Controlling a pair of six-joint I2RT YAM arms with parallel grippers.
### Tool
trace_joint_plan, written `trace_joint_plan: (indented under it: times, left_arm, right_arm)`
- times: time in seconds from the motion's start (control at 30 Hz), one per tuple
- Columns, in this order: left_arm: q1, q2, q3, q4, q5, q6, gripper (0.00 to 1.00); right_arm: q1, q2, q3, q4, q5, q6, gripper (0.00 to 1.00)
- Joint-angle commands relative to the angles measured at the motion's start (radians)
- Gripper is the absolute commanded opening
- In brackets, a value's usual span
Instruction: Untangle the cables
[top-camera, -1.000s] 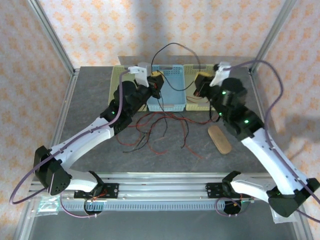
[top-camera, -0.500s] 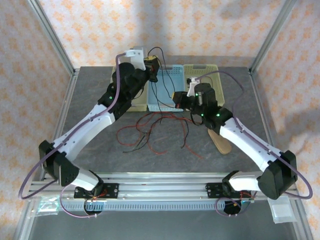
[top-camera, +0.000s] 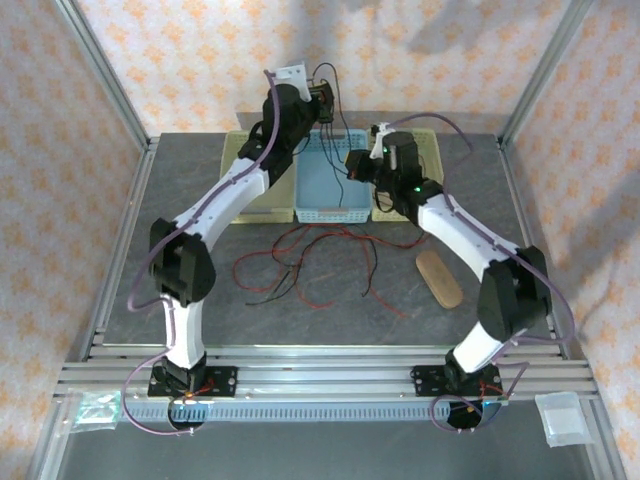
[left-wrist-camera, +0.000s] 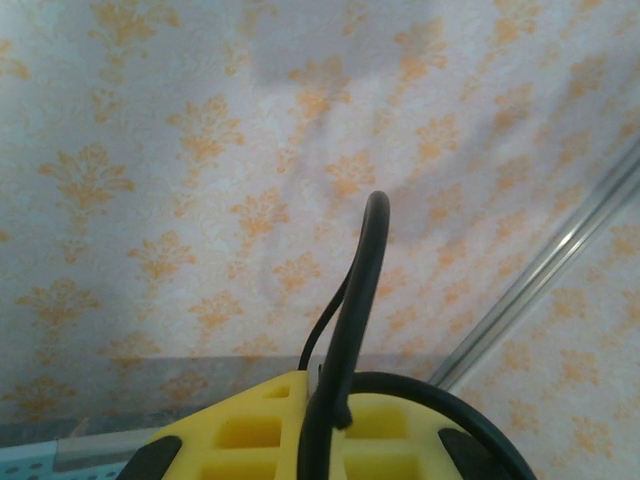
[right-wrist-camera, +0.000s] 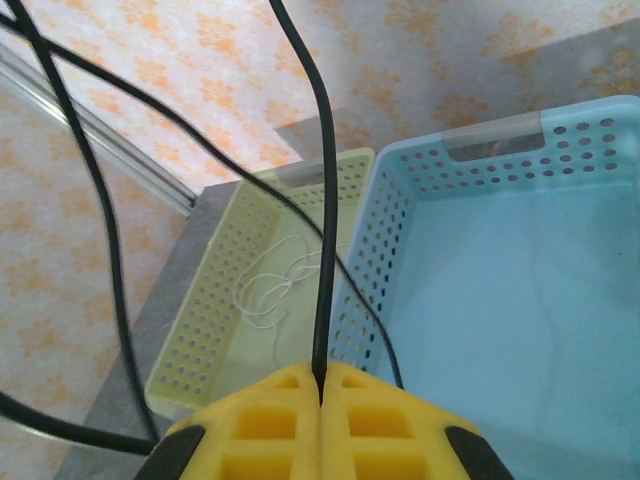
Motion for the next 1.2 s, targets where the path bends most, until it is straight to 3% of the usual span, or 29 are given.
trace_joint_plan:
  times: [0.0,0.47,0.93,1.03,1.17]
  left_arm:
    - [0.005,0.078,0.102,0.05,0.033,-0.062,0.0]
    - [0.03,0.339,0.183,0.102,0.002,-0.166,0.0]
    - [0.071,0.418,0.115,0.004,0.031,-0.166,0.0]
    - [0.075,0.4,0.088,-0.008,0.033,-0.167,0.2]
    - [0.077,0.357,0.029,-0.003,0.029,-0.162,0.27]
  right_arm:
    - [-0.027,0.065,0.049,0.027,-0.041,-0.02,0.0]
    - [-0.055,0.333,0.165,-0.024,-0.003,-0.057,0.0]
    - [-0.068,0.441,0.236,-0.103,0.055,-0.054,0.0]
    - [-0.067,0.449,0.252,-0.114,0.068,-0.054,0.0]
    - [-0.067,0.462,0.277,-0.123,0.079,-0.052,0.0]
